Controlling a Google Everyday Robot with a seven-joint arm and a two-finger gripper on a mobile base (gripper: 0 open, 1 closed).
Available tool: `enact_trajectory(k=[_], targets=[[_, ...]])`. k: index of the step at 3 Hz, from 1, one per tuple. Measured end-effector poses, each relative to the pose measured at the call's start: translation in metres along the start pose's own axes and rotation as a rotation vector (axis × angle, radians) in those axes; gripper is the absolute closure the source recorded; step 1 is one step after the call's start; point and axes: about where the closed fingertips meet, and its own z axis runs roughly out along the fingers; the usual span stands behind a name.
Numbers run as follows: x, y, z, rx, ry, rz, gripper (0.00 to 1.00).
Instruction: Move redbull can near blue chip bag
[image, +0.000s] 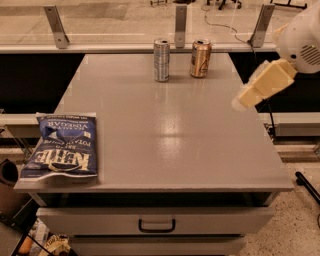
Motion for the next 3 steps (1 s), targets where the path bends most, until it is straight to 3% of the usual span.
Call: enact_trajectory(k=[1,2,3], targets=[[-0.025,-0.020,0.040,0.027,-0.136,0.138,0.00],[-0.047,-0.032,0.081,0.012,-0.227,0.239,0.00],[-0.071,-0.044,0.118,-0.001,-0.311,0.295,0.00]])
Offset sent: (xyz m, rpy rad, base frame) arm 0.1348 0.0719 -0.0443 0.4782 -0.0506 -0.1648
